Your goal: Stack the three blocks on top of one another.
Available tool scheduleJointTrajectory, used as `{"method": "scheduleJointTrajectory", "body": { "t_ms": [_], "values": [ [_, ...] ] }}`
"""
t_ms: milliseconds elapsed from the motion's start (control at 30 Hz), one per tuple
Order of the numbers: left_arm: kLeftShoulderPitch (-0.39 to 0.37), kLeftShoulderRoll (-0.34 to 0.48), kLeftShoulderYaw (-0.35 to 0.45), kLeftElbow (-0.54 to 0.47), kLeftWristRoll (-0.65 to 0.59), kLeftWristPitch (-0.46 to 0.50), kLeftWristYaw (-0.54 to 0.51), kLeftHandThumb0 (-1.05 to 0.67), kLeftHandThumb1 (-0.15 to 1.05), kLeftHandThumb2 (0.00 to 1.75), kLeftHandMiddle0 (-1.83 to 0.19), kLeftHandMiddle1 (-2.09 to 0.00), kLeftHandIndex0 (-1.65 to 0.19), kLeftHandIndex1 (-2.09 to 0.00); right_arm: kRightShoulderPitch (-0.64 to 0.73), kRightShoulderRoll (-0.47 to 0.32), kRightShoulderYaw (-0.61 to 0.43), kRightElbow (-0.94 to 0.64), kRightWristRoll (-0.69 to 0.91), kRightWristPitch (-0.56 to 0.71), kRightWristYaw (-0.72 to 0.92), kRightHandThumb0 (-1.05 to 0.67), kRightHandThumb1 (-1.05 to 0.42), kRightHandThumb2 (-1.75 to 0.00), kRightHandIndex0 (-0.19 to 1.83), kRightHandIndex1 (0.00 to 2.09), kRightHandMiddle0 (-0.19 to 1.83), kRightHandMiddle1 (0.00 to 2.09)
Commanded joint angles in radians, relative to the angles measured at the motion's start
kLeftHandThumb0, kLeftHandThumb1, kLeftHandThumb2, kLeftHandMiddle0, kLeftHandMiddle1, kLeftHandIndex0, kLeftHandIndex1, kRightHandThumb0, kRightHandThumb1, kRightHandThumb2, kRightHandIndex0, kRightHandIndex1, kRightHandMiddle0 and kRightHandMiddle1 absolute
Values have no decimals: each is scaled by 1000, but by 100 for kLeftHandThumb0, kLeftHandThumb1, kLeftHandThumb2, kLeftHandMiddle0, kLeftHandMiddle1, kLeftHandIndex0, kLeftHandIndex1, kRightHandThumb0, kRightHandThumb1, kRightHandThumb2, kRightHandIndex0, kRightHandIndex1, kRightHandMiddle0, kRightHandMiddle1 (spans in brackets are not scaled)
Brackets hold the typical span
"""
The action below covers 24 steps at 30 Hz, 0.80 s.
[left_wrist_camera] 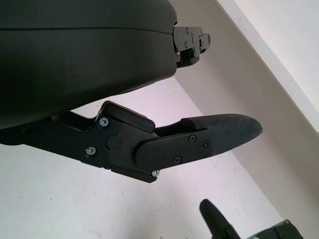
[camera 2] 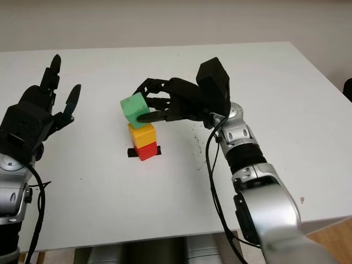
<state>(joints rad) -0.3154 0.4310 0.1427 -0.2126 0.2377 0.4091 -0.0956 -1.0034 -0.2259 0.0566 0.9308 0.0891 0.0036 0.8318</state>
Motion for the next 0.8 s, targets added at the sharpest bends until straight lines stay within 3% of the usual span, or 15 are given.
{"method": "scheduleJointTrajectory", "body": {
  "t_ms": [0, 767],
  "values": [
    [10, 6, 9, -16, 5, 2, 6, -78, 105, 64, 16, -6, 12, -6, -42, -5, -24, 32, 19, 4, 24, -50, -97, -5, 26, 1, 40, 150],
    [2, 11, 12, -5, -7, -11, -1, -79, 105, 64, 17, -5, 12, -5, -74, 13, -76, 140, 20, -1, 62, -50, -98, -5, 25, 4, 42, 145]
  ]
}}
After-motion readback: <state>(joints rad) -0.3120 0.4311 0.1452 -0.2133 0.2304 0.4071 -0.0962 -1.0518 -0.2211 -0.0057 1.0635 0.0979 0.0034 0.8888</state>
